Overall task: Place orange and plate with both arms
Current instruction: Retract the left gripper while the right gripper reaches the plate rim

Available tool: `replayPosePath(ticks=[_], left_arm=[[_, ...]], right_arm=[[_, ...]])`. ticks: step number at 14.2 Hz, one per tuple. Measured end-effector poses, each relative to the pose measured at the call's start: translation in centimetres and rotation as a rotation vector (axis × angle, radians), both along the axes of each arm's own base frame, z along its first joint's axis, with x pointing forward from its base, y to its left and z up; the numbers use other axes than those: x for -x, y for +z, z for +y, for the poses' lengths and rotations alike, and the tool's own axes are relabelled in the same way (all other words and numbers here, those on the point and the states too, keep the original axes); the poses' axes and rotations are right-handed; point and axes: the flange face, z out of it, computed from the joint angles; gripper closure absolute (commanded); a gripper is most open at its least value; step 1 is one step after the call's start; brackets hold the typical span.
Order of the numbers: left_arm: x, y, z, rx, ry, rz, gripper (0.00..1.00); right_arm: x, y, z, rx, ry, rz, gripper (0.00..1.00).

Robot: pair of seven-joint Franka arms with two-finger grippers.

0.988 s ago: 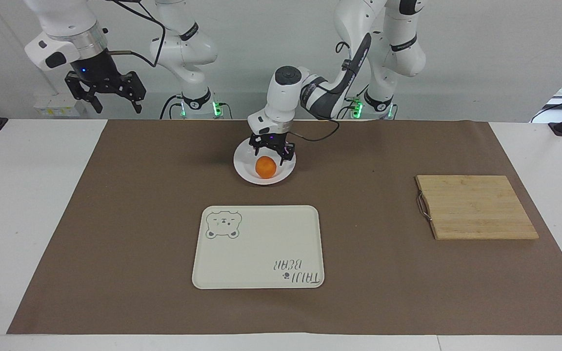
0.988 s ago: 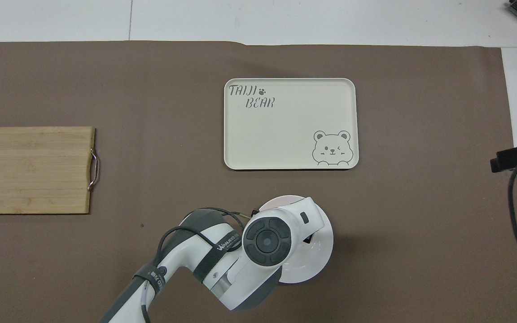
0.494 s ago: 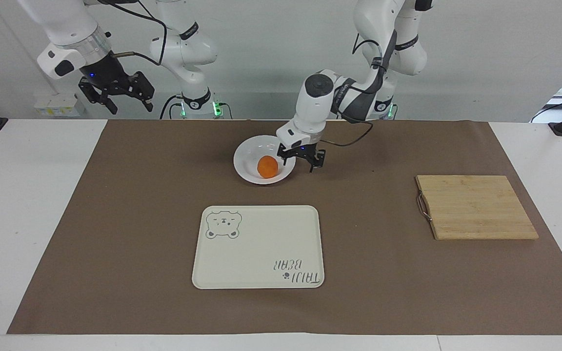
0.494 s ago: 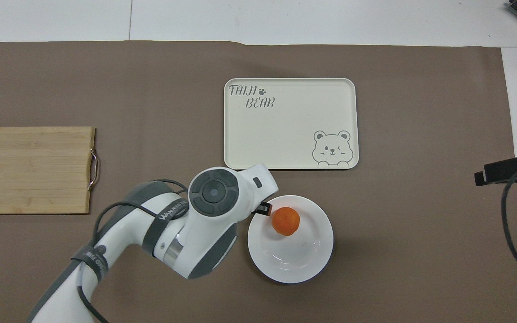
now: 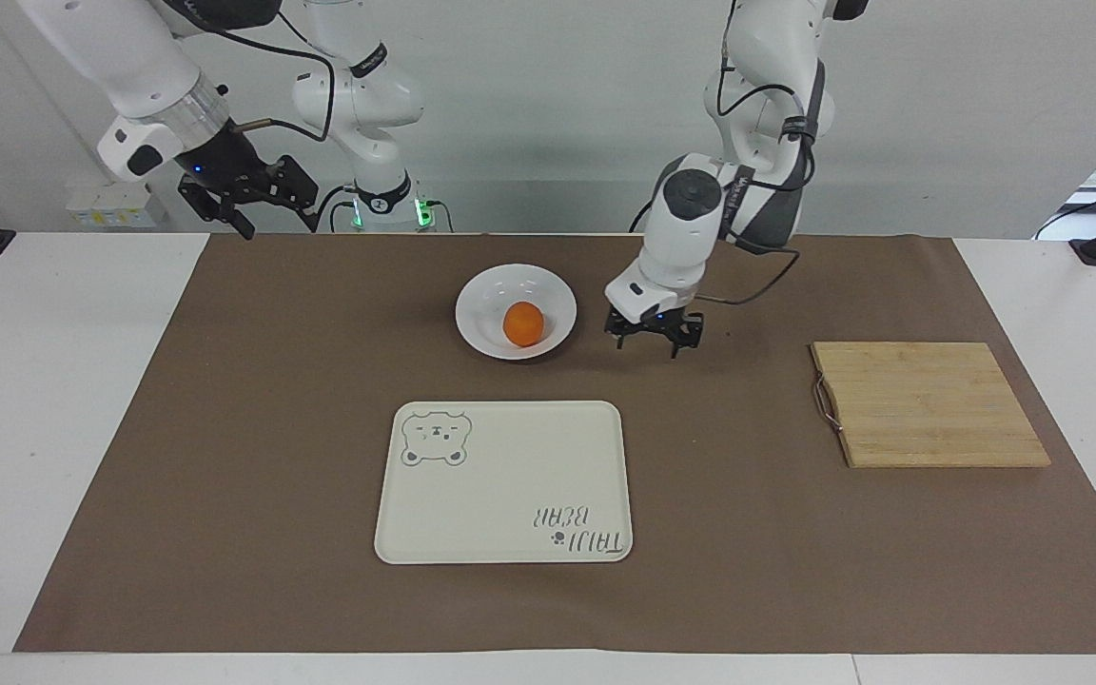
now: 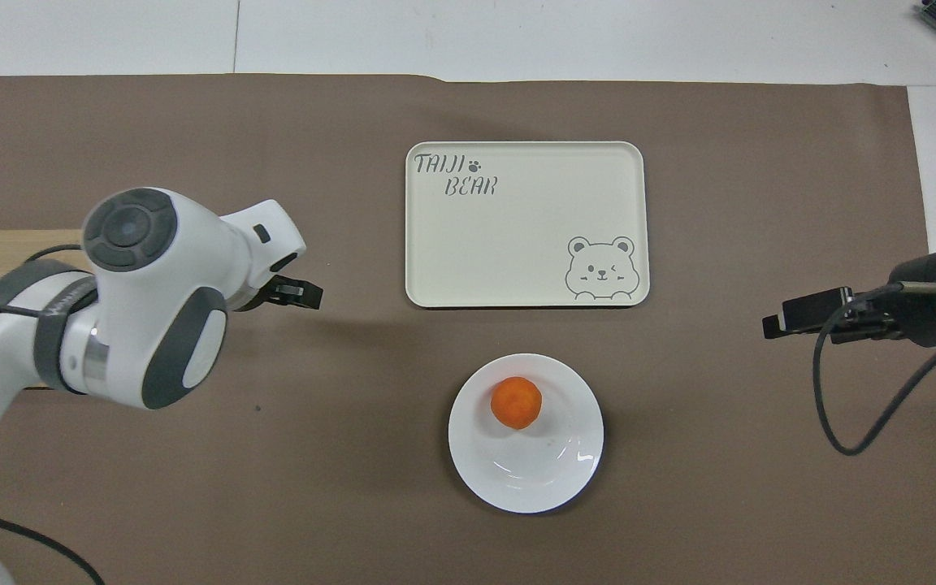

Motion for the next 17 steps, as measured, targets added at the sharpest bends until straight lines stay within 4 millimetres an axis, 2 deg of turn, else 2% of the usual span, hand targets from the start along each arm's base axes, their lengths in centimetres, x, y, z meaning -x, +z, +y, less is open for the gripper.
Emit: replayPosePath(ticks=[3,7,9,11,13,15,17], left_arm=[[-1.0,5.8,6.5,0.011,-0.008,-0.085,0.00],[-1.3,15.1,11.1,0.010,0.062,-0.107,0.00],[-1.2,18.4,13.2,0.006,0.095,-0.096,0.00],[-0.4,21.0,14.2,0.000,0.109,-0.049,0.00],[0.5,22.9,14.1,-0.006,0.106,0.011,0.00],[0.3,23.9,13.7,-0.008,0.099,0.024,0.00],[-0.7,23.9,13.4,-0.008,0.093,0.027,0.00]], right_arm=[[0.3,-3.5,0.7,-0.074,0.063,-0.005,0.00],[1.3,-10.1,1.9,-0.209,0.130,-0.046,0.00],[2.0,-12.9,3.5,-0.248,0.146,-0.067,0.00],[2.7,-14.9,5.5,-0.255,0.160,-0.071,0.00],[3.5,-16.6,6.9,-0.287,0.152,-0.078,0.00],[4.7,-18.9,7.1,-0.302,0.135,-0.067,0.00],[5.9,-20.8,7.0,-0.323,0.110,-0.036,0.00]])
